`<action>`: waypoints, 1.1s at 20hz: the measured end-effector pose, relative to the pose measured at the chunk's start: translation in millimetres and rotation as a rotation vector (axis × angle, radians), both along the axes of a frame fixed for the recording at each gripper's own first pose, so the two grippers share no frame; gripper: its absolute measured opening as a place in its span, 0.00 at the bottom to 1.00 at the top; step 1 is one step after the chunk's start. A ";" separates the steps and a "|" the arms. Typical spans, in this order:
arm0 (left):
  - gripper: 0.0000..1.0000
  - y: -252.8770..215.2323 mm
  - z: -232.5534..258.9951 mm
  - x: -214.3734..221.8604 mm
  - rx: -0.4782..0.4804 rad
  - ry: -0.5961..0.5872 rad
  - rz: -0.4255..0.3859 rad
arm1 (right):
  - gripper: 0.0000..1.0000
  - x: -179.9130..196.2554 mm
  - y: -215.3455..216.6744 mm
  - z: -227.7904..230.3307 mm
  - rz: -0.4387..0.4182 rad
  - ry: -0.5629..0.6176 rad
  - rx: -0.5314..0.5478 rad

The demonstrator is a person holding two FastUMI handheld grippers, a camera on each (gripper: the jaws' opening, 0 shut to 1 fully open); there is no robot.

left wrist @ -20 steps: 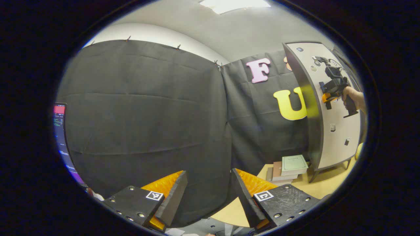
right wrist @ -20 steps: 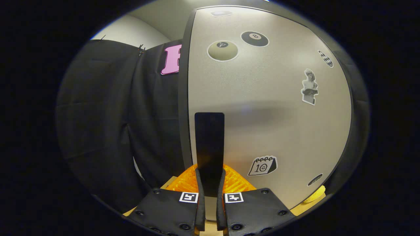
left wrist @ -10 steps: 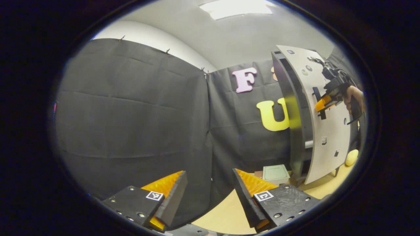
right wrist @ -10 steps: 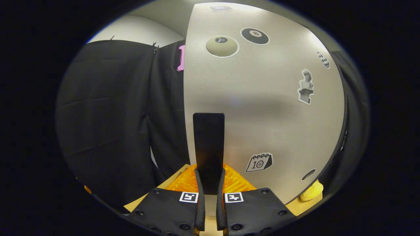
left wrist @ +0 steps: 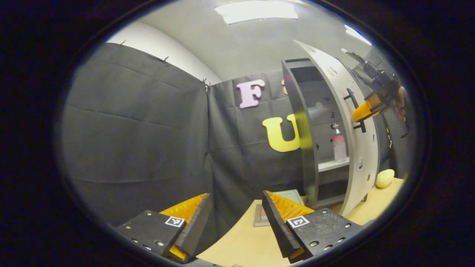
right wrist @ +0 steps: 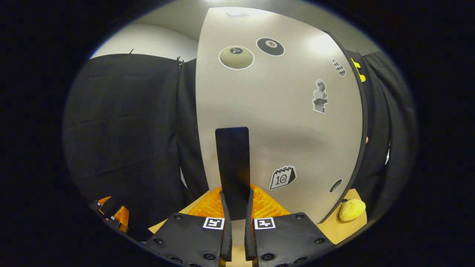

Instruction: Open the cabinet door with the right hand, grasp the bottle in the cabinet with the left hand and place it on the coaster, then close the cabinet door with the right hand.

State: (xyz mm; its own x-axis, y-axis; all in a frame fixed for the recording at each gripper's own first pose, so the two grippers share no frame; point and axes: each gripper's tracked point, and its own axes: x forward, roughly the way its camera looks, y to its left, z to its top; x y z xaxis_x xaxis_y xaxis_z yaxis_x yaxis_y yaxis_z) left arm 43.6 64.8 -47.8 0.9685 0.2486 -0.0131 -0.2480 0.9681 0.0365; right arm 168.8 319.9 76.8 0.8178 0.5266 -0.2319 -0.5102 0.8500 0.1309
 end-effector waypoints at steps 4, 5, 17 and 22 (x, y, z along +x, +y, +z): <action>0.82 -28.2 19.6 14.2 0.034 -0.042 -0.059 | 0.15 -2.3 -9.4 1.3 0.003 -0.009 0.031; 0.84 -38.8 20.0 22.2 0.033 -0.045 -0.074 | 0.12 -2.9 -12.7 1.9 0.003 -0.010 0.042; 0.84 -207.0 44.1 50.7 -0.017 -0.053 -0.253 | 0.15 -7.0 -40.3 -0.7 0.097 -0.022 0.033; 0.82 -256.4 41.5 43.9 -0.088 -0.034 -0.269 | 0.14 -2.2 -53.2 -0.6 0.093 -0.060 0.015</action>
State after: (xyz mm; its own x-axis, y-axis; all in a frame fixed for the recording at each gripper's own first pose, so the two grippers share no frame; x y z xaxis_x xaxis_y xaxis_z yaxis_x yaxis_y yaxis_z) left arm 87.6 -191.6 -6.3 0.9998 -0.0180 0.0103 0.0186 0.9984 -0.0542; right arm 166.6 266.7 76.2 0.7777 0.6038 -0.1752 -0.5939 0.7969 0.1104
